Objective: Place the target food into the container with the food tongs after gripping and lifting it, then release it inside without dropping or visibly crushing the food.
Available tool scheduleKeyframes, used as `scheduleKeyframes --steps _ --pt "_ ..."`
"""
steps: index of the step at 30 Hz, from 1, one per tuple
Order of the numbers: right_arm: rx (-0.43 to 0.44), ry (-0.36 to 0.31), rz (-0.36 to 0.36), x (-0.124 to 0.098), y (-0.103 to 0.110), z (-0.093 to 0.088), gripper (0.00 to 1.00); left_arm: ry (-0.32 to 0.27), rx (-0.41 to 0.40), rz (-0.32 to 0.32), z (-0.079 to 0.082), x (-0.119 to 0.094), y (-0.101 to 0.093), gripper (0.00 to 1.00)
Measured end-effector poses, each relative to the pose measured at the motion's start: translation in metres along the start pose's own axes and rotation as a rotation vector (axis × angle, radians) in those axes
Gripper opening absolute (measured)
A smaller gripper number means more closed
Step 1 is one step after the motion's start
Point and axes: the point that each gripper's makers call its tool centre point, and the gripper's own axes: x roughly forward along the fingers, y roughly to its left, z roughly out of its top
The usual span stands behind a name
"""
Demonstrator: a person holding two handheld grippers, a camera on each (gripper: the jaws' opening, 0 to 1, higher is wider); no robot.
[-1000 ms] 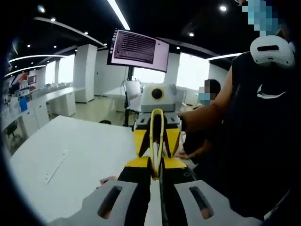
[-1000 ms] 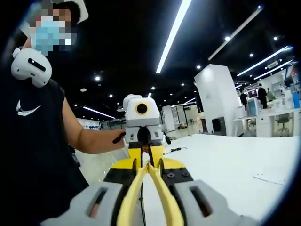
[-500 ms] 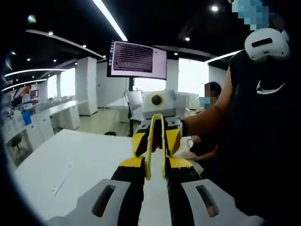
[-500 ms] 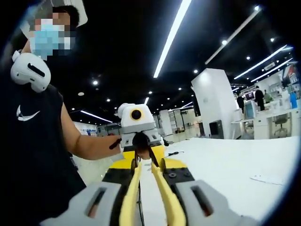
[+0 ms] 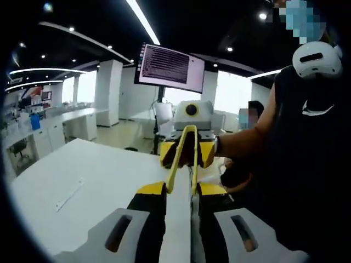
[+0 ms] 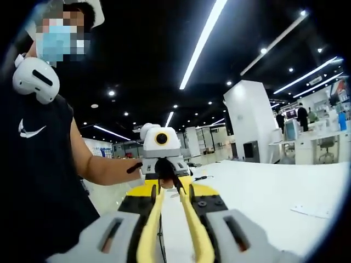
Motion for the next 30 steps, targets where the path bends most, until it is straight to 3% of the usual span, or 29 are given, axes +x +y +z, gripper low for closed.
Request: scheduleKeyframes --steps 5,8,13,15,23,30 --pt "0.016 -0.003 0.034 -0.001 0.003 0.003 0.20 -0.029 0.059 0.000 0.008 -0.002 -0.004 0.01" --pt "0.021 0.005 0.037 -0.002 0.003 0.002 0.20 -0.069 0.047 0.017 0.014 -0.002 -0.001 0.00" --pt "0.023 0.013 0.043 0.000 0.004 0.003 0.20 -0.101 0.028 0.023 0.016 -0.001 -0.001 0.00" --pt "0.023 0.023 0.048 0.002 0.005 0.001 0.19 -0.086 0.026 0.021 0.013 0.002 -0.002 0.00" --pt "0.042 0.013 0.040 0.002 0.002 0.002 0.19 -0.152 -0.021 0.046 0.015 0.000 0.000 0.00" --pt "0.066 0.010 0.036 0.000 0.000 0.002 0.17 -0.213 -0.022 0.047 0.027 -0.005 0.000 0.00"
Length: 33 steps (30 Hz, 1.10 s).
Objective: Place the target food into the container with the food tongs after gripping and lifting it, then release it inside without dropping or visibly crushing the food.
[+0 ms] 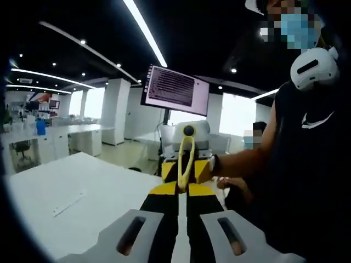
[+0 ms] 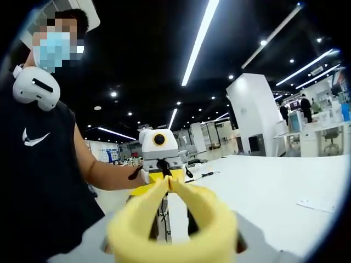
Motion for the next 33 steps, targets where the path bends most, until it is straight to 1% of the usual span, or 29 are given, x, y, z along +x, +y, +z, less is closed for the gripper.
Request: scheduleKeyframes --steps 4,8,12,17,21,24,30,33 --pt "-0.008 -0.001 0.008 0.003 0.003 0.001 0.15 0.021 -0.005 -0.015 -0.005 0.002 -0.002 0.00" --pt "-0.009 -0.011 0.022 0.004 0.006 0.002 0.15 0.011 -0.027 -0.035 -0.005 0.002 -0.005 0.00" --pt "-0.006 -0.017 0.041 0.005 0.011 0.003 0.14 0.019 -0.039 -0.056 -0.005 0.002 -0.007 0.00" --pt "-0.029 0.012 0.052 0.007 0.015 0.001 0.14 0.042 -0.030 -0.077 -0.006 0.001 -0.011 0.00" --pt "-0.027 0.019 0.050 0.005 0.015 -0.001 0.15 0.053 -0.023 -0.072 -0.006 -0.001 -0.011 0.00" --pt "-0.006 -0.004 0.047 0.001 0.014 0.001 0.17 0.057 -0.022 -0.065 -0.006 -0.003 -0.010 0.00" --pt "0.008 -0.015 0.042 0.001 0.014 0.002 0.20 0.056 -0.021 -0.051 -0.007 -0.003 -0.009 0.00" --pt "0.012 -0.022 0.034 0.000 0.012 0.004 0.22 0.054 -0.007 -0.031 -0.006 -0.003 -0.007 0.00"
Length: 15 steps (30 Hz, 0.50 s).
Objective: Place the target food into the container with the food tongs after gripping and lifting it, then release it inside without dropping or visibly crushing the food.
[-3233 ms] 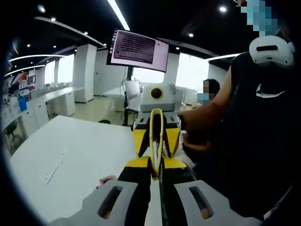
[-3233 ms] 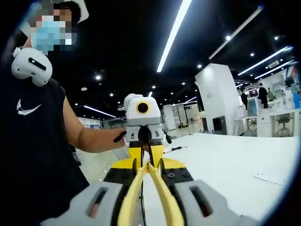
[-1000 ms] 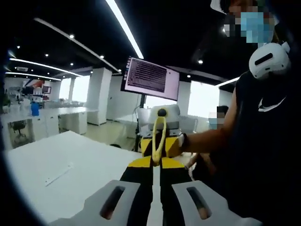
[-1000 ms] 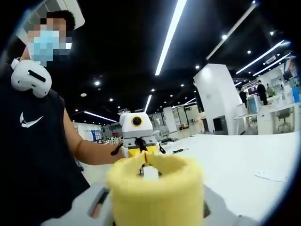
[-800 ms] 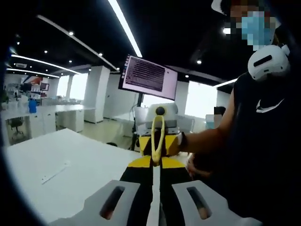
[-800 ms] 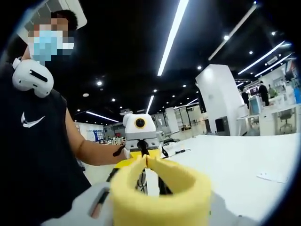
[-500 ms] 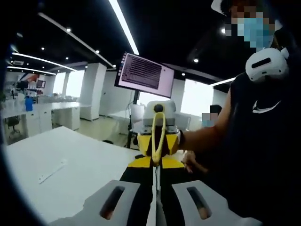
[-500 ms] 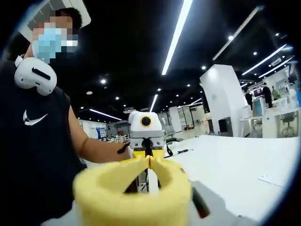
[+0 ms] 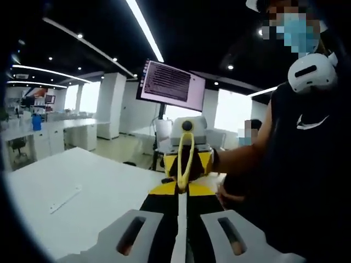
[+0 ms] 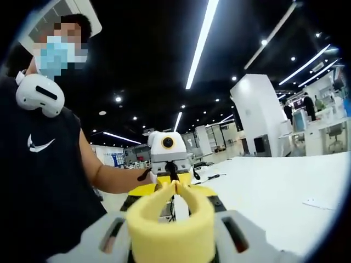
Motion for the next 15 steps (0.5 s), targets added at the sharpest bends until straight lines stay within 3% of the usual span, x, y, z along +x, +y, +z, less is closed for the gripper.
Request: scheduleKeyframes --steps 15 --pt "-0.036 0.005 0.001 0.0078 0.0025 -0.0011 0.19 0.000 -0.010 -0.020 -0.0001 0.0016 -0.0039 0.00"
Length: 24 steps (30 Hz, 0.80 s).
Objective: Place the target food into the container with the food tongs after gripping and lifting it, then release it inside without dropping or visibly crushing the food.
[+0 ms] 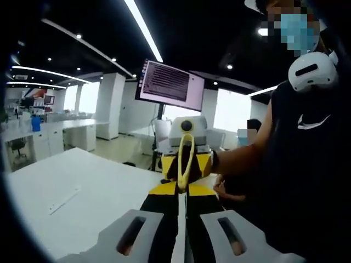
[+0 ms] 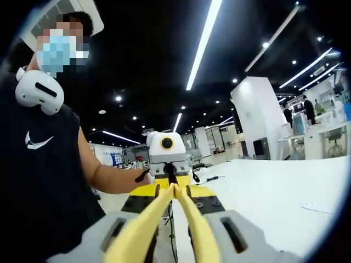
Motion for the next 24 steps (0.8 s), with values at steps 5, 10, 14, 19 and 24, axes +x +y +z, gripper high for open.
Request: scheduleKeyframes --steps 5,10,14,19,24 --pt "0.000 0.004 0.003 0.0004 0.0006 -0.0007 0.18 0.022 0.012 -0.006 -0.0021 0.0000 -0.0021 0.00" --pt "0.006 0.004 -0.001 0.0012 0.0000 -0.0011 0.19 0.028 0.013 -0.004 -0.0036 -0.0017 -0.0018 0.00" --pt "-0.010 -0.009 0.000 0.0009 0.0003 0.0025 0.19 0.035 0.013 -0.002 -0.0043 -0.0010 -0.0027 0.00" --pt "-0.019 -0.007 0.002 0.0002 0.0003 0.0027 0.19 0.039 0.011 0.001 -0.0031 0.0001 -0.0028 0.00" --pt "-0.017 -0.008 0.011 -0.0009 0.0027 0.0021 0.19 0.057 0.020 -0.002 -0.0036 0.0012 -0.0061 0.00"
